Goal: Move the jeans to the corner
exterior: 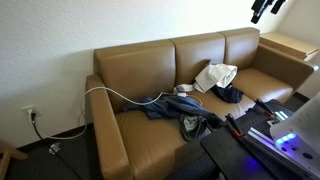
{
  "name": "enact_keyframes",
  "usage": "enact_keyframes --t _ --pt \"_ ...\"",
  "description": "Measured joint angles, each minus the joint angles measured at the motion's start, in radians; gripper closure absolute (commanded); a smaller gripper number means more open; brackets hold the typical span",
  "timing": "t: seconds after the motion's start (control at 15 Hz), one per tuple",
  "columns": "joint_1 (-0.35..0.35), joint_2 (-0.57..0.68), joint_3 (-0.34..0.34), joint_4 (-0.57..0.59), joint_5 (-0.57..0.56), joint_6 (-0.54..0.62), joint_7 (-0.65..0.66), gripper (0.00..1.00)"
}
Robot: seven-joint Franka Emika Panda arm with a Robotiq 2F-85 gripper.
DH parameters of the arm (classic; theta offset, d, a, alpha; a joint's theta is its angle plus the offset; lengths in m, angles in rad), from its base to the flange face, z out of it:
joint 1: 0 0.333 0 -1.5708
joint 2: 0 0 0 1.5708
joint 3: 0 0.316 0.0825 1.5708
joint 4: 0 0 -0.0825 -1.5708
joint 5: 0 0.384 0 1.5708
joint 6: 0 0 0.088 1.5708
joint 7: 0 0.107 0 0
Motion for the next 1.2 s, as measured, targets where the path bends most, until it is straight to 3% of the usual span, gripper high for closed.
enact_keyframes --t 0.27,0.4,0.67,1.0,1.2 --pt "0.003 0.012 0.002 -0.011 0.007 0.000 0.014 0.00" --pt "0.008 0.044 0.002 -0.069 0.049 0.018 0.058 0.00" --pt "0.013 0.158 0.016 -0.237 0.152 0.176 0.184 0.00" --pt "0.006 0.431 0.072 -0.237 0.156 0.379 0.372 0.00" --pt "0.011 0.427 0.061 -0.224 0.155 0.374 0.373 0.00"
